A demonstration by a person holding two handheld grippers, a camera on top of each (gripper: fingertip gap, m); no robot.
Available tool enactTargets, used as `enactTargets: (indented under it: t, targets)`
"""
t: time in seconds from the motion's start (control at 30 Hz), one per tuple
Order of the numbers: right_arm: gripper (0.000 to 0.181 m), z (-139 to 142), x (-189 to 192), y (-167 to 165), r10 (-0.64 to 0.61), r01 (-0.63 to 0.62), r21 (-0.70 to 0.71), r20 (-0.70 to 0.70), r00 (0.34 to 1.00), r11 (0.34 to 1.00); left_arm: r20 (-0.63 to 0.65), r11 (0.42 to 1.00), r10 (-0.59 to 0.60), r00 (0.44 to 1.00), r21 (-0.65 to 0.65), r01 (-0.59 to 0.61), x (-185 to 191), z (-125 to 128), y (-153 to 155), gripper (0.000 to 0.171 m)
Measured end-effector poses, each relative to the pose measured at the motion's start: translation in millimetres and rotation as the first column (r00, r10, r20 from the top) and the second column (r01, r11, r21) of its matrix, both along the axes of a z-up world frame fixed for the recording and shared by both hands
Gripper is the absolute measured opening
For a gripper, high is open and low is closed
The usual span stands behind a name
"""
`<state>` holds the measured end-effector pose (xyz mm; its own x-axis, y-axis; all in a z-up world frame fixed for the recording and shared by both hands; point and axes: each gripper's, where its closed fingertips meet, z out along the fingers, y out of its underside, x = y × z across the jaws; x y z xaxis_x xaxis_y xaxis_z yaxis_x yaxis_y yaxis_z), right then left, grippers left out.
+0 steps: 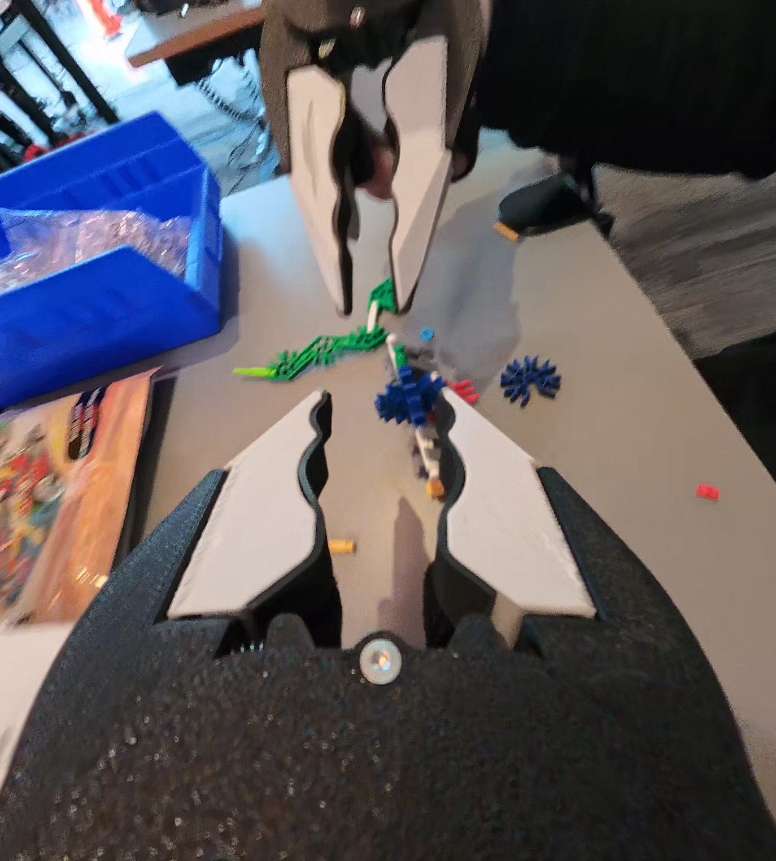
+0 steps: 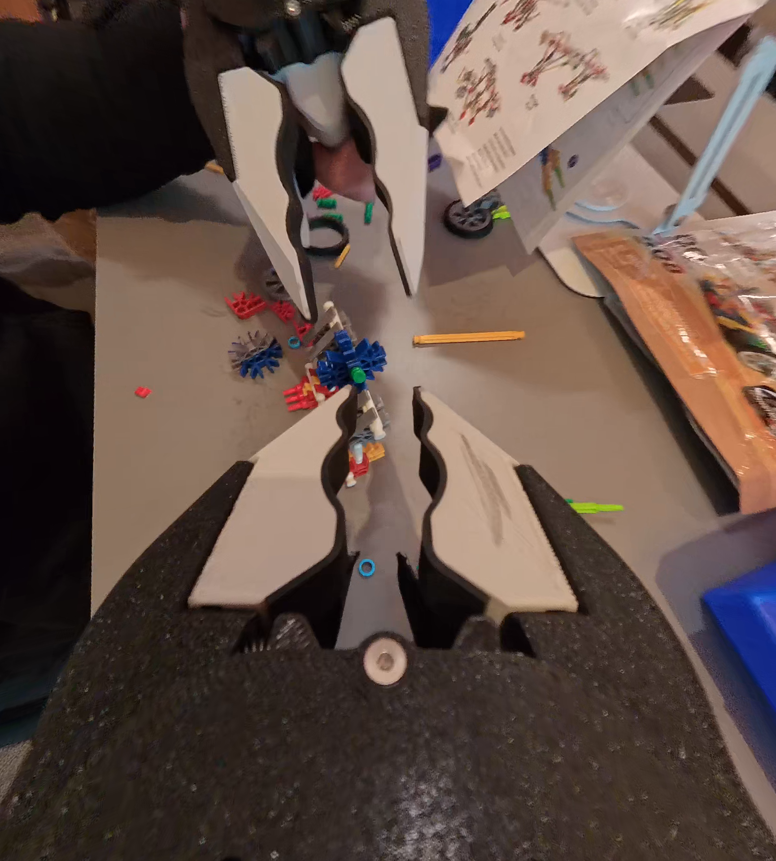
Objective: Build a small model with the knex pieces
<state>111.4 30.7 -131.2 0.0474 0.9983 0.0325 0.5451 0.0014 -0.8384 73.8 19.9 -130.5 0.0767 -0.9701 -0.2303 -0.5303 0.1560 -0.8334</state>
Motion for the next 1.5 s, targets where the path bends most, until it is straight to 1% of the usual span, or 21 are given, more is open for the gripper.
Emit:
enactTargets:
  t: [0.07,0.13,0.23,0.3,0.37,0.43,0.5,0.57,0.6,0.7,0.8,0.9,0.93,0.97,1.0,1.13,1.27,1.37,1.43,1.47,1.5]
  targets:
    - [0.023,6,4,0,-0.028,0.028,0.007,-0.033,0.999,1.000,-0.059,0.995,0.093,0.994,0.053,-0.090,-21,7,3,0.040]
    - [0.023,-2,9,2,-0.066,0.066,0.039,-0.002,0.998,0.997,-0.115,0.984,0.170,0.979,0.065,-0.164,-45,9,-1,0.036]
    - [0.023,-12,9,-5,-0.077,0.075,0.074,0.019,0.997,0.994,-0.234,0.966,0.257,0.938,0.064,-0.249,-78,-6,-12,0.033]
    - [0.022,-11,9,-7,-0.096,0.095,0.084,0.004,0.995,0.992,-0.325,0.951,0.307,0.894,0.086,-0.295,-100,-19,-20,0.029]
    - [0.022,-11,9,-10,-0.100,0.101,0.087,-0.013,0.995,0.991,-0.400,0.944,0.319,0.859,0.055,-0.326,-117,-31,-37,0.028]
    - [0.022,-9,8,-10,-0.111,0.113,0.092,-0.033,0.993,0.989,-0.491,0.927,0.356,0.795,0.082,-0.365,-135,-43,-47,0.029]
    - [0.022,-10,7,-13,-0.101,0.105,0.093,-0.046,0.994,0.990,-0.550,0.919,0.363,0.753,0.075,-0.388,-147,-52,-57,0.031]
    - [0.021,-12,4,-16,-0.090,0.095,0.101,-0.060,0.994,0.990,-0.593,0.892,0.427,0.683,0.151,-0.426,-164,-54,-47,0.029]
    - [0.021,-13,3,-16,-0.087,0.093,0.103,-0.066,0.994,0.990,-0.605,0.884,0.438,0.664,0.156,-0.441,-169,-55,-42,0.027]
    - [0.020,-17,0,-18,-0.086,0.092,0.106,-0.062,0.994,0.990,-0.669,0.888,0.428,0.607,0.187,-0.419,-181,-64,-22,0.022]
    - [0.020,-16,0,-22,-0.080,0.088,0.115,-0.068,0.994,0.989,-0.721,0.911,0.367,0.587,0.152,-0.383,-186,-77,-6,0.022]
    - [0.020,-14,5,-23,-0.083,0.092,0.111,-0.085,0.993,0.990,-0.783,0.923,0.306,0.541,0.106,-0.370,-199,-91,3,0.021]
    - [0.020,-14,6,-24,-0.084,0.093,0.110,-0.090,0.992,0.990,-0.782,0.931,0.272,0.560,0.066,-0.360,-197,-94,3,0.015]
    - [0.020,-14,8,-24,-0.085,0.095,0.109,-0.093,0.992,0.989,-0.773,0.929,0.279,0.570,0.068,-0.363,-196,-93,8,0.016]
    - [0.021,-14,10,-23,-0.087,0.097,0.108,-0.095,0.992,0.989,-0.784,0.930,0.272,0.558,0.065,-0.362,-199,-94,11,0.015]
    - [0.020,-15,14,-22,-0.089,0.099,0.104,-0.101,0.991,0.990,-0.781,0.926,0.208,0.589,-0.037,-0.375,-196,-96,7,0.005]
    - [0.019,-8,15,-22,-0.096,0.110,0.111,-0.125,0.988,0.988,-0.753,0.929,0.221,0.620,-0.030,-0.368,-193,-94,9,0.005]
    - [0.019,4,14,-25,-0.110,0.131,0.134,-0.156,0.982,0.982,-0.646,0.935,0.263,0.717,-0.013,-0.354,-162,-74,6,0.005]
    - [0.019,19,10,-32,-0.103,0.136,0.158,-0.198,0.975,0.978,-0.498,0.945,0.286,0.819,0.006,-0.327,-123,-48,2,0.005]
    - [0.019,26,6,-36,-0.098,0.135,0.162,-0.217,0.971,0.978,-0.426,0.954,0.283,0.859,0.031,-0.299,-102,-35,-2,0.005]
    - [0.018,31,1,-40,-0.097,0.135,0.154,-0.230,0.968,0.979,-0.369,0.957,0.288,0.884,0.073,-0.282,-85,-22,-5,0.005]
